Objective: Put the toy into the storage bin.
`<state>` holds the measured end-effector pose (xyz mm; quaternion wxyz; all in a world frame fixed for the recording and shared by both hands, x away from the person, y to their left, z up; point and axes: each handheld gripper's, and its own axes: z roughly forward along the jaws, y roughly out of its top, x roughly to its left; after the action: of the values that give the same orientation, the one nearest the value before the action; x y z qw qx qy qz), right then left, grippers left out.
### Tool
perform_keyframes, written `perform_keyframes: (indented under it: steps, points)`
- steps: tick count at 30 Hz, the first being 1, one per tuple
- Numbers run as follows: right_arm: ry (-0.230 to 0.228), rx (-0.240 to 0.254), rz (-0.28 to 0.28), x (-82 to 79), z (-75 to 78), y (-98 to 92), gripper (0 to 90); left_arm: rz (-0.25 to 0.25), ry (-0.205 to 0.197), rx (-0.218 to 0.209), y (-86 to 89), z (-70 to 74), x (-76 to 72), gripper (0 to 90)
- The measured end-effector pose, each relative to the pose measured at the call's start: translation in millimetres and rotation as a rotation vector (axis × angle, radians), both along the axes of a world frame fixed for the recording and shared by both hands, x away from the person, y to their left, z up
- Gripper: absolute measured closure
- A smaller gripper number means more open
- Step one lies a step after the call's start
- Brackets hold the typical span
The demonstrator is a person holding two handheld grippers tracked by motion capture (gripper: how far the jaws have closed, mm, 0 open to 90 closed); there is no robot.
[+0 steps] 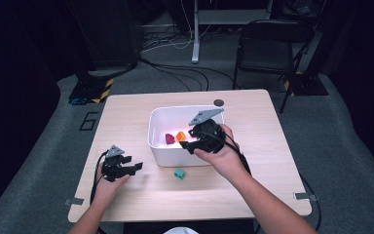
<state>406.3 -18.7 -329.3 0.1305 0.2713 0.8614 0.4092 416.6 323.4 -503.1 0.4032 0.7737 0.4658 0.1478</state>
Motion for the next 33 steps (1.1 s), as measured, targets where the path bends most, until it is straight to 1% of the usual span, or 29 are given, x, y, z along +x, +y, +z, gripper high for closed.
perform_keyframes:
  steps: [2, 4, 7, 9, 12, 13, 15, 20, 23, 28, 30, 32, 33]
  points:
    - [0.008, 0.000, 0.010, -7.9, -5.1, 0.0, 48.4, 0.001, -0.004, -0.001, -0.3, -0.2, 1.0, 36.0]
    - [0.004, 0.004, 0.020, -15.6, -11.5, -0.5, 48.4, 0.001, -0.003, -0.006, -0.4, -0.3, 2.2, 36.0]
    - [0.011, 0.013, 0.029, -25.1, -21.6, -1.0, 48.6, -0.007, 0.004, 0.001, -1.1, -0.4, 2.7, 36.0]
    - [0.012, 0.015, 0.032, -29.1, -29.3, -0.9, 48.9, -0.010, 0.007, 0.007, -1.4, -0.1, 2.5, 36.0]
    - [0.004, 0.006, 0.030, -32.7, -41.5, -0.2, 49.1, -0.010, 0.005, 0.005, -1.2, 0.0, 2.0, 36.0]
    - [0.008, 0.004, 0.026, -33.6, -45.5, 0.2, 49.1, -0.008, 0.006, 0.004, -1.1, 0.1, 1.7, 36.0]
    - [0.011, -0.003, 0.023, -33.7, -54.6, 0.6, 49.3, -0.005, 0.003, 0.003, -1.0, -0.1, 1.1, 36.0]
    - [0.020, -0.010, 0.007, -32.6, -70.2, 2.3, 49.7, -0.004, 0.010, 0.007, -0.1, 0.1, 0.6, 36.0]
    - [0.012, -0.024, 0.006, -30.3, -80.1, 4.2, 50.0, -0.007, 0.008, 0.009, 0.1, -0.1, 0.8, 36.0]
    - [0.045, -0.022, -0.005, -26.5, -97.7, 7.6, 50.3, -0.007, 0.012, 0.007, -0.5, -0.3, 1.0, 36.0]
    - [0.040, -0.029, -0.001, -24.0, -105.3, 9.0, 50.3, -0.007, 0.011, 0.006, -0.6, -0.3, 1.0, 36.0]
    - [0.057, -0.029, -0.007, -22.8, -110.2, 10.2, 50.4, -0.009, 0.009, 0.010, -0.3, -0.3, 1.0, 36.0]
    - [0.053, -0.031, -0.003, -21.1, -112.8, 10.6, 50.5, -0.009, 0.009, 0.009, -0.2, -0.2, 0.9, 36.0]
